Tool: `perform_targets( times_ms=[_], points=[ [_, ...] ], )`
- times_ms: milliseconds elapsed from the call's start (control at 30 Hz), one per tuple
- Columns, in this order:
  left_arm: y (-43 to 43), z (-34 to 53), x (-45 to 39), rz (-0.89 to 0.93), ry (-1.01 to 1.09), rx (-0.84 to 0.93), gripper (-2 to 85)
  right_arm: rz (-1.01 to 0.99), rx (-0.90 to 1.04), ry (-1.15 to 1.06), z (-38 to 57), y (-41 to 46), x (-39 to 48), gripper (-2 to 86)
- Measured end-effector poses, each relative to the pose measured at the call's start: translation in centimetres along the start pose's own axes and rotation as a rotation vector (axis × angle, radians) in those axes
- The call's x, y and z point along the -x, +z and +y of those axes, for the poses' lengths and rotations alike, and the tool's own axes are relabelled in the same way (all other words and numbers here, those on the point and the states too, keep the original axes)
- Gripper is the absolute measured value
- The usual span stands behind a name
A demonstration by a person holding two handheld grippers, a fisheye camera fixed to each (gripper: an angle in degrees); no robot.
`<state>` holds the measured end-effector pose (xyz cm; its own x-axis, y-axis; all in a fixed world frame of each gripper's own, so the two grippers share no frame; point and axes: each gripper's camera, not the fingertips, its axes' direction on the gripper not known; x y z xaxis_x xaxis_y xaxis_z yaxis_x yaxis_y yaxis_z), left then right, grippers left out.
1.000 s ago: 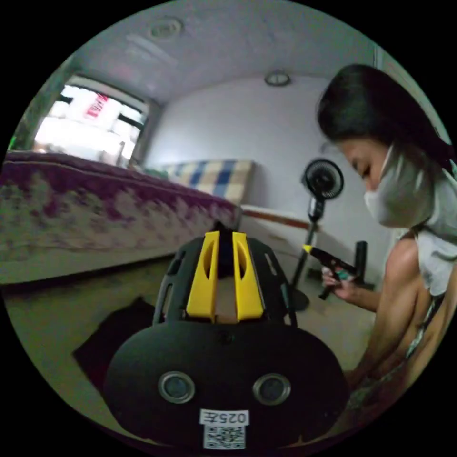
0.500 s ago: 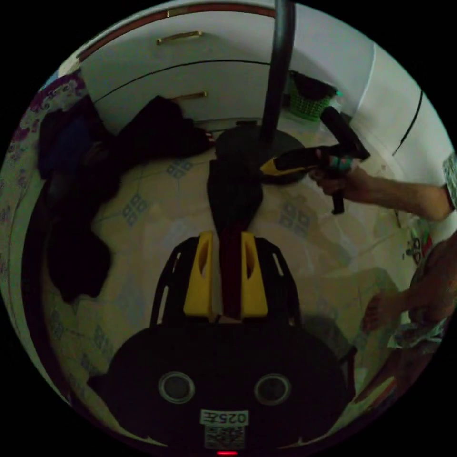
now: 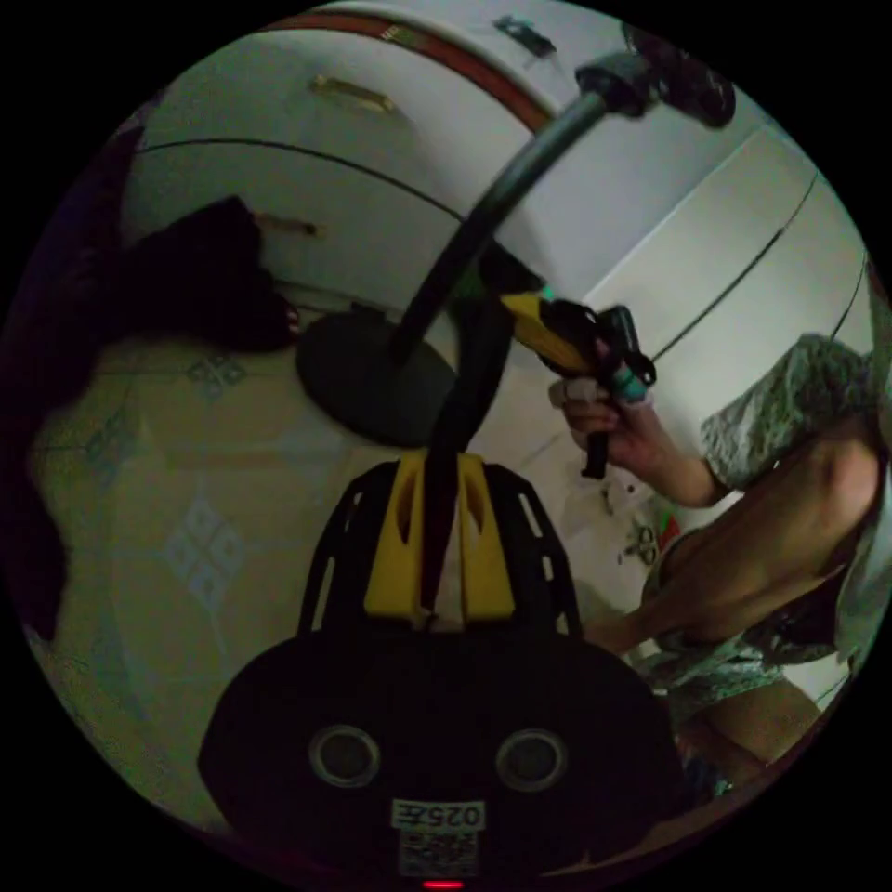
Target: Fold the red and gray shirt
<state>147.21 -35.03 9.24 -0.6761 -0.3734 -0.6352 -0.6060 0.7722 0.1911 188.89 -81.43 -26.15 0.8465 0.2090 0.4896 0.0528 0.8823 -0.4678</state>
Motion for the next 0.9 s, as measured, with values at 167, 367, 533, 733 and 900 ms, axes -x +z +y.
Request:
perform_targets(
  times_ms=[167, 367, 533, 733, 900],
  points=[
    [-0.2, -1.2, 7.5, -0.212, -0.211, 0.074, 7.4, 0.196, 0.209, -0.184, -4.1, 7.9, -1.5, 7.7],
    [6.0, -2.5, 11.2, -0.259, -0.27, 0.245, 8.0, 0.264, 0.128, -0.111, -5.6, 7.2, -3.6, 10.2],
    [11.2, -9.7, 13.0, -0.313, -0.194, 0.193, 7.2, 0.184, 0.238, 0.114, -3.6, 6.9, -4.5, 10.1],
    [19.2, -18.8, 16.6, -0.421, -0.145, 0.346, 1.1, 0.215, 0.223, 0.241, -2.2, 10.0, -3.4, 9.6],
    [19.4, -21.4, 17.5, -0.419, -0.102, 0.406, -1.0, 0.061, 0.249, 0.295, -2.8, 12.8, -2.7, 8.9]
  ],
)
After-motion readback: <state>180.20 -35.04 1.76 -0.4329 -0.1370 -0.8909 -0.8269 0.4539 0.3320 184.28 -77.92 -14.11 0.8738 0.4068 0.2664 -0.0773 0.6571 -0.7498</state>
